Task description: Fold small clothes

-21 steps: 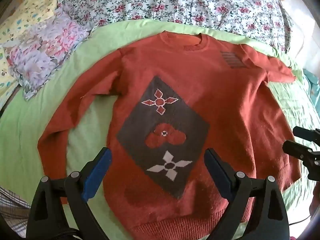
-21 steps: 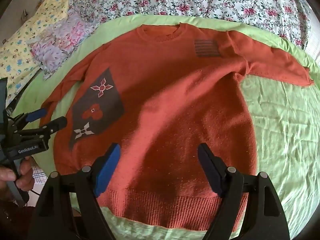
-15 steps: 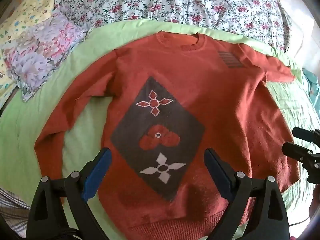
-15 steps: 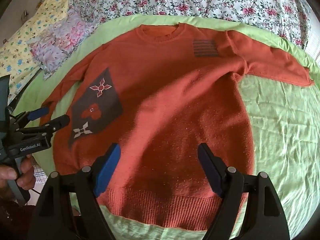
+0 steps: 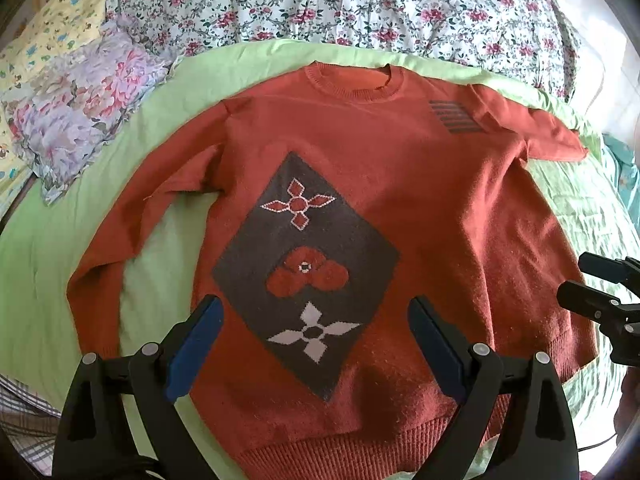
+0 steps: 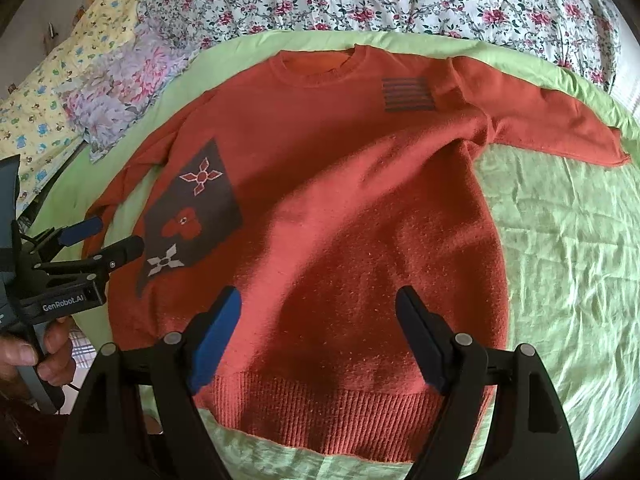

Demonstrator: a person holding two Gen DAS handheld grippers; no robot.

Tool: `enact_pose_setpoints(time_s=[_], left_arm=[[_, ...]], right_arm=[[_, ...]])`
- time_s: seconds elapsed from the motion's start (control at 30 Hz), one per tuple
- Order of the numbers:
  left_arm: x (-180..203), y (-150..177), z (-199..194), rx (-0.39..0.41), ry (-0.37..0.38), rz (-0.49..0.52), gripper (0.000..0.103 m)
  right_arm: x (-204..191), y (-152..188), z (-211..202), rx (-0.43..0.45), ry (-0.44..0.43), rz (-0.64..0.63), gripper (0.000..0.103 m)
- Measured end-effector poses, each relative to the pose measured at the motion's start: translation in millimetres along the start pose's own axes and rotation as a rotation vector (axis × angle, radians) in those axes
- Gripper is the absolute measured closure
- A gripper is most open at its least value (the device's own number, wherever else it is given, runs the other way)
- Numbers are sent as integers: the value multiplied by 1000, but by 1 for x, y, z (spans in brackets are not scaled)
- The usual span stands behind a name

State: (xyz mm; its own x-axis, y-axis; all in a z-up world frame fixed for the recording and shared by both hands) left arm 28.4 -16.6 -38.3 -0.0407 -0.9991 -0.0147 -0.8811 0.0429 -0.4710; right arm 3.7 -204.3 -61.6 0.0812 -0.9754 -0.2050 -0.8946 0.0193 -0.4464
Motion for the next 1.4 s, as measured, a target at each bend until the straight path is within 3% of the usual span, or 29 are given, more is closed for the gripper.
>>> enact_pose_setpoints(time_s=[0.43,0.73,1.1,1.4], left_arm=[[7,3,-2,-18,4,41,9],[11,-1,-4,70,41,19,9],[10,0,2,27,20,33,9],[13,-3,2,43,30,35,9]], right_arm=[[-5,-2,13,12,-11,2,23],[-9,-2,24,2,-21,-10,23],[-12,-3,26,-1,-26,-10,23],[-12,-5,27,4,-29,-7,23]])
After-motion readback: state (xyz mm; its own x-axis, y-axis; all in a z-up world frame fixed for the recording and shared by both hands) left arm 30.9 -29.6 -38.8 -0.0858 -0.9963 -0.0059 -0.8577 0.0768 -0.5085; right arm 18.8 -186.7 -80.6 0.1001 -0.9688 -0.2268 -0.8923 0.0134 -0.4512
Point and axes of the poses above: each gripper's, at about its wrist camera, not at the fingertips, and z roughly the way its jaws point, x to its right, y to its underside, the point moved 5 cm from there along z, roughly the way its jaws point, and after that the axes turned 6 degrees about -x, right-handed, at the moved point
